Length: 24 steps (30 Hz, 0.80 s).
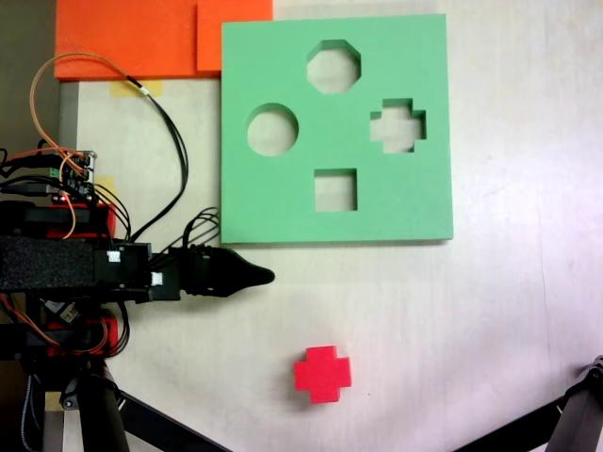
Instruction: Put the cross columnar block into the corresponding hole
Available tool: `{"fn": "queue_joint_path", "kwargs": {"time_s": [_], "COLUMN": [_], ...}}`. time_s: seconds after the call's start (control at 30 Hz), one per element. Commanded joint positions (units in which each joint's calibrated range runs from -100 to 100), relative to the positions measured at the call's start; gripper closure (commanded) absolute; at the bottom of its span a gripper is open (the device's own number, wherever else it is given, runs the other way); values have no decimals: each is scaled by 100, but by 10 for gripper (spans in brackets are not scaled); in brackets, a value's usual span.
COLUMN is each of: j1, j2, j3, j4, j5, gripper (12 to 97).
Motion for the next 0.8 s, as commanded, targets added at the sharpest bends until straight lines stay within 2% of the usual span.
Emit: {"fn": "queue_joint_path", "kwargs": {"time_s": [0.0, 0.6, 0.77], "j1": [0, 0, 230], "j2": [-41, -41, -41], "j3": [-49, -49, -49], "j4": [-611, -611, -611], "j5": [-34, -34, -34], "gripper": [603, 604, 604]}}
